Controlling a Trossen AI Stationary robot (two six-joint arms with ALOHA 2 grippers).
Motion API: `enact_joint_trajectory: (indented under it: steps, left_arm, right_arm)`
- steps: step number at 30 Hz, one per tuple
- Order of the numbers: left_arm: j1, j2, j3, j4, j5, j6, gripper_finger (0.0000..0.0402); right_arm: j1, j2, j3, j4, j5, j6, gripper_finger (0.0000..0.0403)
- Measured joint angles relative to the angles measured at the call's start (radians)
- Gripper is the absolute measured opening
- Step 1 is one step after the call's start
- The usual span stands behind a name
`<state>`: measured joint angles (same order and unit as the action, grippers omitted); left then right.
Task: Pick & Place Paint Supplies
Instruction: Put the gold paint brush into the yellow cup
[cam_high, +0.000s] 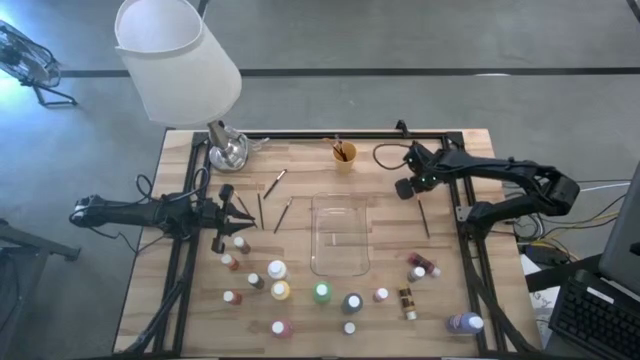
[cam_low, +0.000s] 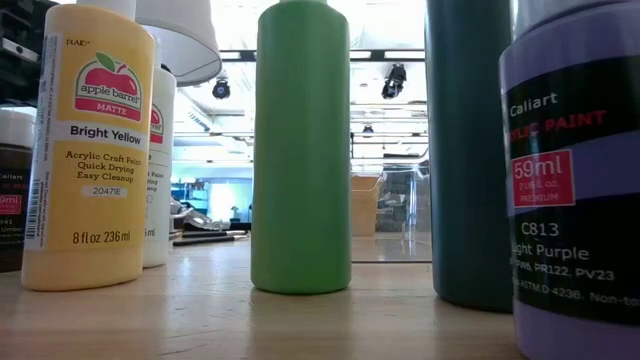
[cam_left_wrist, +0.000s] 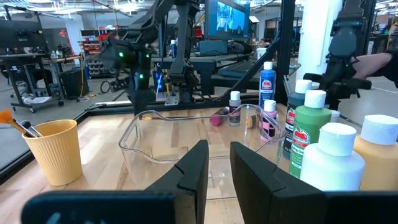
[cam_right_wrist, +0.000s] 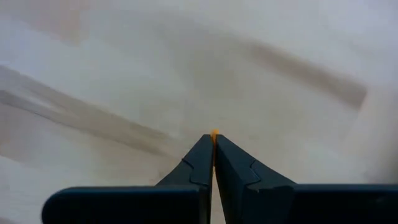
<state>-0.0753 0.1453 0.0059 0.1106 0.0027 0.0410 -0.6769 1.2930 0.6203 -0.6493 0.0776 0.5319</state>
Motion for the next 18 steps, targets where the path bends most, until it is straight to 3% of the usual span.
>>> enact_joint_trajectory:
  steps: [7,18]
  left_arm:
    - [0.000,0.000,0.000,0.000,0.000,0.000,0.0074]
    - [0.000,0.000,0.000,0.000,0.000,0.000,0.0074]
  right_arm:
    - [0.000,-0.002,0.085,0.090,0.001,-0.110,0.0008]
    - [0.000,-0.002,0.124,0.475,-0.003,-0.271,0.0008]
